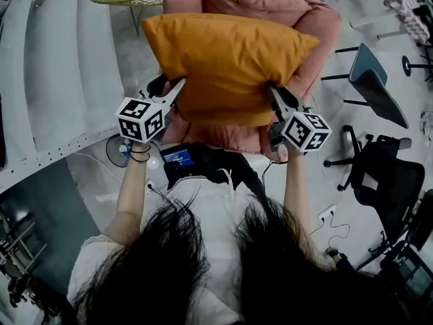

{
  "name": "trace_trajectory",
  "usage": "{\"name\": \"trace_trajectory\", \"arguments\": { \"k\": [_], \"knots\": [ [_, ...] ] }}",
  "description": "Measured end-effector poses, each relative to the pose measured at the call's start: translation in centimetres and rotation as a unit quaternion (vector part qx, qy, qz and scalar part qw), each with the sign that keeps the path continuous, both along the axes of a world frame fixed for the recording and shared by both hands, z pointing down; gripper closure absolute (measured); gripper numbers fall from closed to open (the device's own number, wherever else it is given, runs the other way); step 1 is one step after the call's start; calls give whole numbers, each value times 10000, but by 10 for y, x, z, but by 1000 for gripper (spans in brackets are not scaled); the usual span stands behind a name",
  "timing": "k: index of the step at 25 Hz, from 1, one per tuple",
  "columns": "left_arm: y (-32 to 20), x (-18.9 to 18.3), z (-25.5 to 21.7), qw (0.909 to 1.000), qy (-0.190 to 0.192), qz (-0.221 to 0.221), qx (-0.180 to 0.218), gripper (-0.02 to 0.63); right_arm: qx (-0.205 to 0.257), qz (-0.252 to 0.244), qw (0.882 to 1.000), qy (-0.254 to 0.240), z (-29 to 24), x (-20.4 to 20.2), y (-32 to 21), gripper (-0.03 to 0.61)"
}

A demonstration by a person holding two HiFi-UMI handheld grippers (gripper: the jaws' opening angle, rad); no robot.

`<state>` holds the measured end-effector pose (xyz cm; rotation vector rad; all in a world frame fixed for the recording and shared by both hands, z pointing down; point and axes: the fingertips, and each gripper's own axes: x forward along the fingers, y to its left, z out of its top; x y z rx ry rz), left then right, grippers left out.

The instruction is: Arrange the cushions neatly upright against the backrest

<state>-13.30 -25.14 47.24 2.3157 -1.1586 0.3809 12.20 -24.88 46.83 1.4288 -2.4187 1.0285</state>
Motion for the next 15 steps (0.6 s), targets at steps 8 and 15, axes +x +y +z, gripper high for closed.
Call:
{"name": "trace_trajectory", "arguments": {
  "k": [8, 15],
  "knots": [
    [-55, -17, -16, 9969, -258, -565, 489, 460, 343, 4, 9989, -328, 2, -14, -86, 495],
    [-137, 32, -2, 9959, -548, -10, 716, 469, 416, 647, 9959, -477, 15, 35, -112, 500]
  ]
}}
